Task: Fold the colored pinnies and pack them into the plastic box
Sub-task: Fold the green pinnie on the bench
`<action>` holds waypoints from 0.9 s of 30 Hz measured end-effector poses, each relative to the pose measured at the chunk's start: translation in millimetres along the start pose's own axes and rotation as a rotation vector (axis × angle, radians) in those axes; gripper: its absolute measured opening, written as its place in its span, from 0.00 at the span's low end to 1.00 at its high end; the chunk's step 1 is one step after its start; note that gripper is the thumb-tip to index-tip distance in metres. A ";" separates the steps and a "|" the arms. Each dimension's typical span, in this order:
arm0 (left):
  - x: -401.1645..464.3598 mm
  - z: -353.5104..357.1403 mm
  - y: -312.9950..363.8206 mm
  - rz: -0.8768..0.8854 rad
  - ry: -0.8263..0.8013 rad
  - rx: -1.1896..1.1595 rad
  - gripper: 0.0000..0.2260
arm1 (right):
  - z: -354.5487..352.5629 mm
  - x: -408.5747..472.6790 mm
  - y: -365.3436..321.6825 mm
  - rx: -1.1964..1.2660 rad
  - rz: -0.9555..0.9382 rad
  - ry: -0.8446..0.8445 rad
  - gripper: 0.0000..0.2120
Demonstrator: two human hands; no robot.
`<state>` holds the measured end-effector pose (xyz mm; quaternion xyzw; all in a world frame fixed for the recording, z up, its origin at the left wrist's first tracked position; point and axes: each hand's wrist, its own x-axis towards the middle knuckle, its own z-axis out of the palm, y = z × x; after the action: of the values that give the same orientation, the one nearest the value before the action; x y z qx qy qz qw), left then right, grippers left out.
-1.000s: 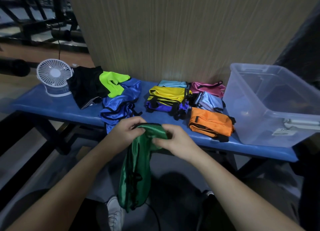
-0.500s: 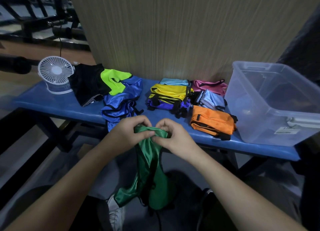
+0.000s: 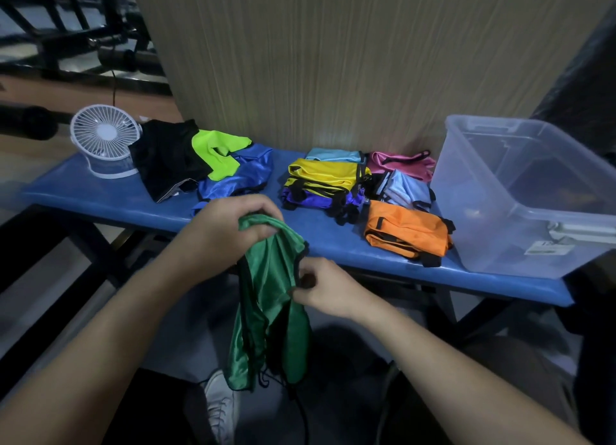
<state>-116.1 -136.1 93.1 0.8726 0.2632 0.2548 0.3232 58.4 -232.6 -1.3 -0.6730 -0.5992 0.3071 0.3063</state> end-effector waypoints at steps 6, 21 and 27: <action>-0.1 -23.7 7.4 0.039 0.073 0.015 0.03 | 8.6 -1.2 3.3 -0.042 0.016 -0.073 0.19; -15.9 -74.7 23.5 -0.033 0.319 0.063 0.04 | -20.1 -28.7 2.3 -0.141 0.090 -0.155 0.09; -20.7 -87.8 16.6 -0.097 0.409 0.066 0.05 | -33.3 -35.4 17.6 -0.313 0.138 -0.219 0.21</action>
<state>-180.3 -122.1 157.1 0.7990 0.3731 0.4022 0.2463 92.0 -270.9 7.3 -0.7144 -0.6217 0.3018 0.1092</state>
